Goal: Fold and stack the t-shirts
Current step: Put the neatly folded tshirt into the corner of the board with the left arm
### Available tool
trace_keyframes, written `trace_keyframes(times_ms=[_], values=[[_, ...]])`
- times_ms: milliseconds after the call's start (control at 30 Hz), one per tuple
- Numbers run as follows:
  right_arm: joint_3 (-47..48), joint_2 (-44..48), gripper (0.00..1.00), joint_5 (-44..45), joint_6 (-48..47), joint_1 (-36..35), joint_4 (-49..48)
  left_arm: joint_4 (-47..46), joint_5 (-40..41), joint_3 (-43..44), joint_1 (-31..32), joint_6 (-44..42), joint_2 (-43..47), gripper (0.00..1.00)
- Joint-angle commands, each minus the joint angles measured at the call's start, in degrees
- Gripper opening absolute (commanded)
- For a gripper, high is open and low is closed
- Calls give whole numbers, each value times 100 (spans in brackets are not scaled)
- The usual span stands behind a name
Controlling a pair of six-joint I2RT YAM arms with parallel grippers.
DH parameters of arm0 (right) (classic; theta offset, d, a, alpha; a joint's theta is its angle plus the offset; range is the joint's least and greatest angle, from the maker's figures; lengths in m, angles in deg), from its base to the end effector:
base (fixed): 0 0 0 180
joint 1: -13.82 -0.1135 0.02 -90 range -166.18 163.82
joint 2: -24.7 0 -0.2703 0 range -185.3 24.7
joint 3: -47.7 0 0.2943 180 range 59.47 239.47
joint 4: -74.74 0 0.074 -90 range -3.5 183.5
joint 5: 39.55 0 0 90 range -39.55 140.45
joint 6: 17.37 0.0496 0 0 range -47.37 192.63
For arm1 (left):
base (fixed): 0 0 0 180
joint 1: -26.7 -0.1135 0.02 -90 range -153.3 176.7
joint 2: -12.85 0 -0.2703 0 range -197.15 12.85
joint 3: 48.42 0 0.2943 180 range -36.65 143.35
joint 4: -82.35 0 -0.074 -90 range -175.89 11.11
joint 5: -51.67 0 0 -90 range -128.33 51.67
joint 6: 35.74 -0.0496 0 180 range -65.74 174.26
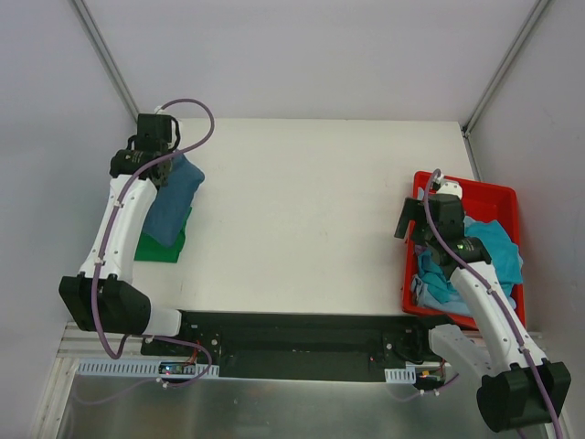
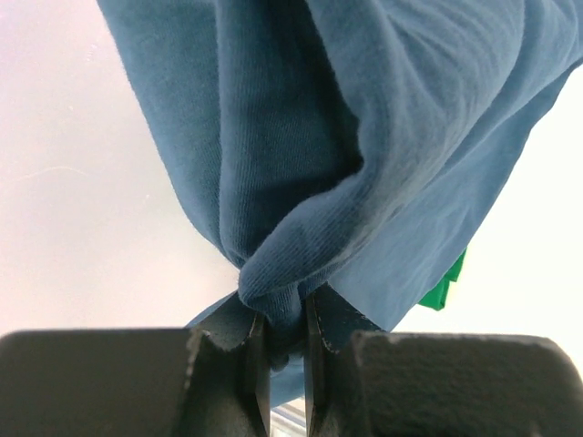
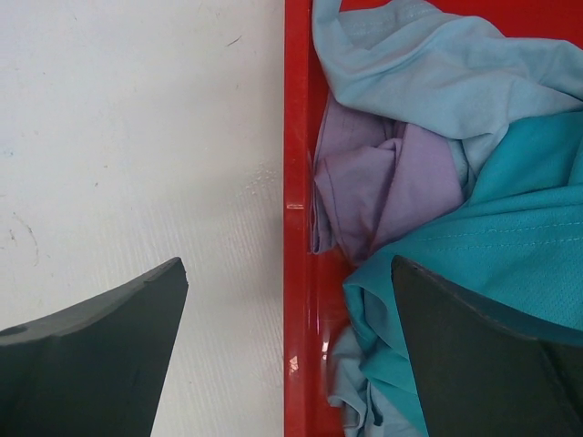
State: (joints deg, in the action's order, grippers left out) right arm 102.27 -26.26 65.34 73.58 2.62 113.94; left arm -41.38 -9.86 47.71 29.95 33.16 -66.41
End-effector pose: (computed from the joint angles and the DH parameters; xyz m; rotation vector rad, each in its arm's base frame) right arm 0.2405 0.0346 0.2710 -0.0486 2.1722 -0.1638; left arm 0.3429 0.0042 0.3898 0.2101 2.2496 0.7267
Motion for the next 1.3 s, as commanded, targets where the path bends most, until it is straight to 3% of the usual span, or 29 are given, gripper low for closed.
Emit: trace_keyframes(times_ms=[0,300,500,700,1000,1167,1267], values=[[193,25,96,-57,-51,39,-55,84,-228,-200,-52,352,157,0],[140,69,96,4,-51,39,-37,14,-105,-359,-281,344,-405,0],[149,60,96,118,-51,30,-20,-162,-254,-472,-868,230,-678,0],[202,77,96,356,-209,30,24,-399,-1017,-552,-1379,28,-819,0],[211,86,96,646,-236,48,147,-821,-1309,-666,-1669,-464,-1319,0],[158,34,96,708,-253,48,147,-804,-1080,-596,-1748,-614,-1609,0],[219,-72,96,751,-262,48,244,-804,-1150,-535,-1871,-606,-1724,30]])
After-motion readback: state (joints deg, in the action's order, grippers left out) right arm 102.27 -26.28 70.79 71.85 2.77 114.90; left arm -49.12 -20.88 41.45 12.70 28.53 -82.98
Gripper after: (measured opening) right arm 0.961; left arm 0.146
